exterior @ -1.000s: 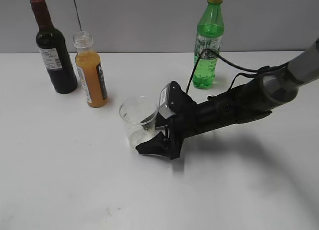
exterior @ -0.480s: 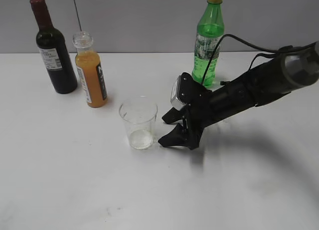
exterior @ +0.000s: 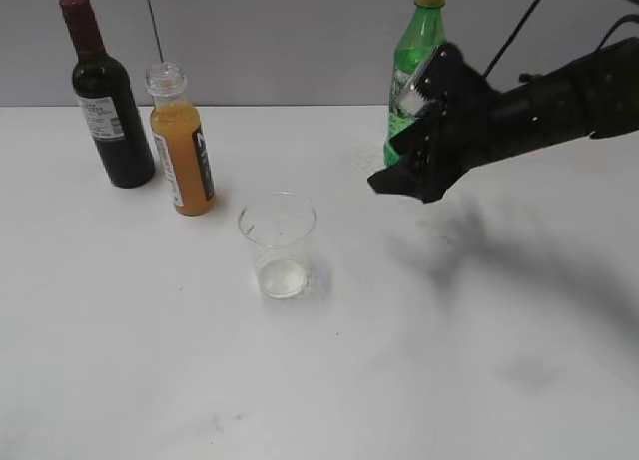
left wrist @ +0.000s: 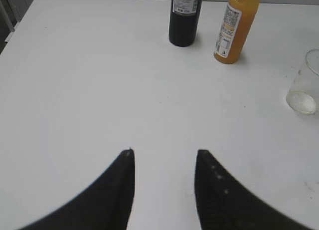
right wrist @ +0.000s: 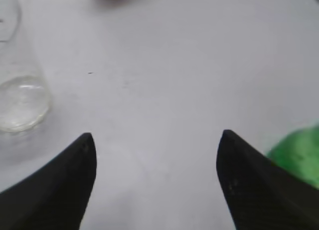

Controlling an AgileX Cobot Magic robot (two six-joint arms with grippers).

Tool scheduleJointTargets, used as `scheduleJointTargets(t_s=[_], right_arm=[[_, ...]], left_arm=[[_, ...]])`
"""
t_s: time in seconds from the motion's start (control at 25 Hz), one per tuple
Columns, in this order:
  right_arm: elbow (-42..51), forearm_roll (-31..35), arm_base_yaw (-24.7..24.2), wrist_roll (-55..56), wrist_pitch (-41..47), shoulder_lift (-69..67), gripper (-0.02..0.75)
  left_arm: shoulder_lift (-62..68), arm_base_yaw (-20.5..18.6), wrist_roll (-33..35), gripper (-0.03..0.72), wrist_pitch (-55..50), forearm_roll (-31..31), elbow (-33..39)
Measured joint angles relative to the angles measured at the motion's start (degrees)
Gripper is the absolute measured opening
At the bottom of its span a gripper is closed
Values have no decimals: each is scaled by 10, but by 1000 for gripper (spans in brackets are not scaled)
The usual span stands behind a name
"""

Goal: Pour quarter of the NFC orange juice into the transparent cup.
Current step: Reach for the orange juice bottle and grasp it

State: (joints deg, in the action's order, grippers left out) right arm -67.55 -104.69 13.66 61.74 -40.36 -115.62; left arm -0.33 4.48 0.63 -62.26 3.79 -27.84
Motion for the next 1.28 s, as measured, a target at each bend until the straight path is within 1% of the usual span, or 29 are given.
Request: scheduleJointTargets(t_s=[0.08,0.2,0.36,0.48,0.52,0.6,0.68,0.72,0.8,0.84,0.92,1.0,1.04,1.12,1.2,1.28], right_arm=[[0,0,-11,9,26,25,574],[0,0,-15,11,91,61,574],[0,1,-15,13,203,98,574],[0,4,-15,13,325,114,573],[0,13,-15,14,382,116,573],[0,61,-15,21,503,119,573],[-5,130,-16,36,629,119,573],[-13,182,-19,37,680,120,573],[-35,315,-32,-7,734,121,573],[-53,413,-40,-63,745,122,573],[-93,629,-63,-208,758,122,573],[-141,798,-82,-341,786,122,573],[-163,868,-91,-400,805,122,573],[-217,951,-103,-477,864,122,573],[-265,984,-111,-529,936,122,573],[-312,1000,-113,-581,1012,122,573]], left_arm=[[0,0,0,314,0,0,0],[0,0,0,314,0,0,0],[0,0,0,314,0,0,0],[0,0,0,314,0,0,0],[0,0,0,314,0,0,0],[0,0,0,314,0,0,0],[0,0,0,314,0,0,0],[0,0,0,314,0,0,0],[0,0,0,314,0,0,0],[0,0,0,314,0,0,0],[0,0,0,314,0,0,0],[0,0,0,314,0,0,0],[0,0,0,314,0,0,0],[0,0,0,314,0,0,0],[0,0,0,314,0,0,0],[0,0,0,314,0,0,0]])
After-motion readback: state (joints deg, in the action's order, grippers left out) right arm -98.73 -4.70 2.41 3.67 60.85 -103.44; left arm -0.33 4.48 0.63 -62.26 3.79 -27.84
